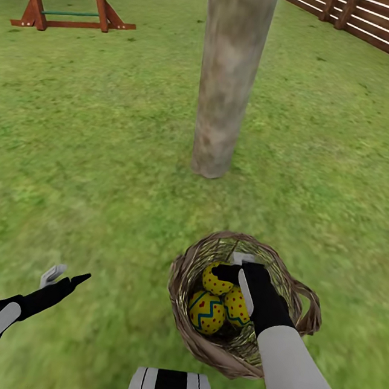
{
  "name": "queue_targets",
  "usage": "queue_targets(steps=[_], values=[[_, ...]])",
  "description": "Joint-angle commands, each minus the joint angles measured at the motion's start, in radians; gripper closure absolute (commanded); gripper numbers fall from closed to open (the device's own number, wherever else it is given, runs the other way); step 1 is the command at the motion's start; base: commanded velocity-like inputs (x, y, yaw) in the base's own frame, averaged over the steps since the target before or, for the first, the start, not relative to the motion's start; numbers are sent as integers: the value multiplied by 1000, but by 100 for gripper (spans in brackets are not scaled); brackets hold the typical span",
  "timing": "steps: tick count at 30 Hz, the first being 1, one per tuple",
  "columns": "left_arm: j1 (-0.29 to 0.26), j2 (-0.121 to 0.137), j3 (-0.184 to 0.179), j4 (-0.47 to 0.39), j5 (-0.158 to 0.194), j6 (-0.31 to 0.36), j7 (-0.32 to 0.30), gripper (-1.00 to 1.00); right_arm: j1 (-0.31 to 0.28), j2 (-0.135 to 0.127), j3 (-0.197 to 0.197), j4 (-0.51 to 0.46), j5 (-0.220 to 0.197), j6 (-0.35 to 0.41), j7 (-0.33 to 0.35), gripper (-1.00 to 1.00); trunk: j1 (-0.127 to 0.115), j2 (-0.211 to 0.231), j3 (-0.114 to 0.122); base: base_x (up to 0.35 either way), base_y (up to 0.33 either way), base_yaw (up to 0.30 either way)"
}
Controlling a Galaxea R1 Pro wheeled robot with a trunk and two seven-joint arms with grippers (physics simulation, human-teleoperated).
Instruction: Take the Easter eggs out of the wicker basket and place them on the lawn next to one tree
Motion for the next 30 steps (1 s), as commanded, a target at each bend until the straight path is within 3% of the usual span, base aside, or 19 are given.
queue_targets(steps=[1,5,10,30], values=[[0,1,-4,0,10,5,0,-100,0,1,-4,-2,5,4,5,-100,0,0,-1,0,0,0],[0,2,-4,0,10,6,0,-100,0,1,-5,-2,3,3,6,-100,0,0,-1,0,0,0],[0,3,-4,-1,10,8,0,-100,0,3,-5,-6,3,0,6,-100,19,-35,-17,0,0,0],[0,5,-4,-1,10,8,-8,-100,0,3,-2,-9,4,-60,6,-100,19,-35,-27,0,0,0]])
